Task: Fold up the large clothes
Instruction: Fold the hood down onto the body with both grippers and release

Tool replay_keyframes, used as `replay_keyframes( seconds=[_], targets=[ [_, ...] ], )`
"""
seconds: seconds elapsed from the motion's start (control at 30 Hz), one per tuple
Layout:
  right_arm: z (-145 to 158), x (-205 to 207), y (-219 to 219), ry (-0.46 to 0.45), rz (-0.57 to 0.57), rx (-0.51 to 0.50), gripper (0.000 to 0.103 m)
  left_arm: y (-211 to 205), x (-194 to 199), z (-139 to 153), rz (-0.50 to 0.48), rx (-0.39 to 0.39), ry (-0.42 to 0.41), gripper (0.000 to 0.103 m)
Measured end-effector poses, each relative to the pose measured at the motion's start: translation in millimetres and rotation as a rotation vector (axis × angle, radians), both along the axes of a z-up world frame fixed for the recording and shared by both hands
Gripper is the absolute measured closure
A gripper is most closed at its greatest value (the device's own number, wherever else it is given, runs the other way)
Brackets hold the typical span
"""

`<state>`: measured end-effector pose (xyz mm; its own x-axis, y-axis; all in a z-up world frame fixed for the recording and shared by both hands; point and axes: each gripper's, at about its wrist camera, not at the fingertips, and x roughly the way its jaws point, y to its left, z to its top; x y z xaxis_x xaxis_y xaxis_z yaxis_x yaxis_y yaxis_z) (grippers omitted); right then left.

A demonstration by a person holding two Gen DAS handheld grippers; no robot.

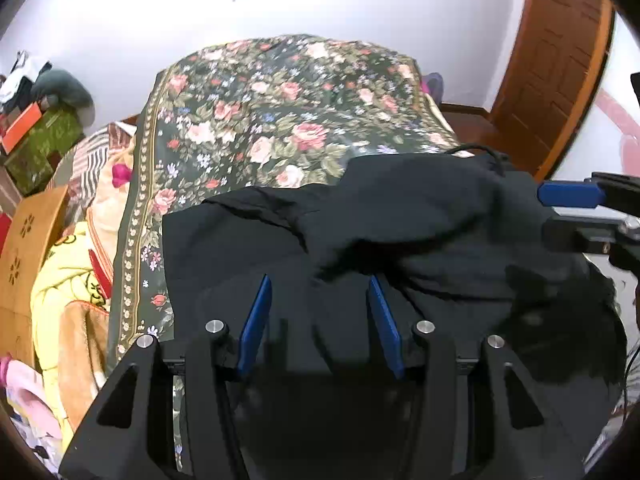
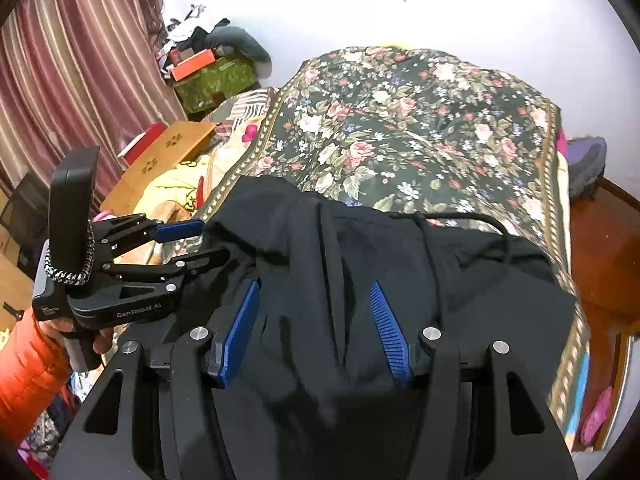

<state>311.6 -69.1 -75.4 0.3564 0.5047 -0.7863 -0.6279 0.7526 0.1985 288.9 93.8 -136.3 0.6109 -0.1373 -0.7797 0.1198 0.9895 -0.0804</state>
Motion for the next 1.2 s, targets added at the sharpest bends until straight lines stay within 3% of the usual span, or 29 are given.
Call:
replay_keyframes(
  seconds=[0.07, 0.13, 0.2, 0.27, 0.3, 0.43, 0.7, 0.87, 1.03, 1.2],
  targets=[
    [-6, 6, 4, 0.012, 0.005, 0.008, 0.049, 5, 9, -5, 0.004, -0.031, 0.007, 0.055],
    [-11, 10, 6, 0.025, 0.01, 0.016, 0.049, 5, 14, -8, -0.009, -0.062, 0.006, 0.068],
    [-16, 13, 8, 0.04, 0.021, 0.042, 0.058, 2, 17, -9, -0.035, -0.087, 0.009, 0.083],
    [-15, 12, 8, 0.057, 0.031, 0.057, 0.076, -3, 17, -6, -0.051, -0.081, -0.008, 0.09],
    [-14, 10, 6, 0.061, 0.035, 0.074, 0.078, -6, 15, -4, -0.061, -0.076, -0.022, 0.094],
    [-4, 2, -3, 0.052, 0.035, 0.121, 0.089, -11, 0, 11, -0.072, -0.062, -0.073, 0.098],
    [25, -50, -26, -0.005, 0.075, 0.114, 0.09, -26, -59, 49, -0.134, -0.057, -0.133, 0.098],
    [21, -80, -33, 0.0, 0.098, 0.053, 0.09, -39, -91, 47, -0.158, -0.018, -0.091, 0.097],
    [20, -101, -39, 0.034, 0.095, -0.025, 0.086, -46, -117, 33, -0.17, 0.008, -0.008, 0.079],
    [46, -108, -50, 0.007, 0.096, 0.018, 0.083, -37, -141, 59, -0.155, 0.015, -0.092, 0.057]
  ],
)
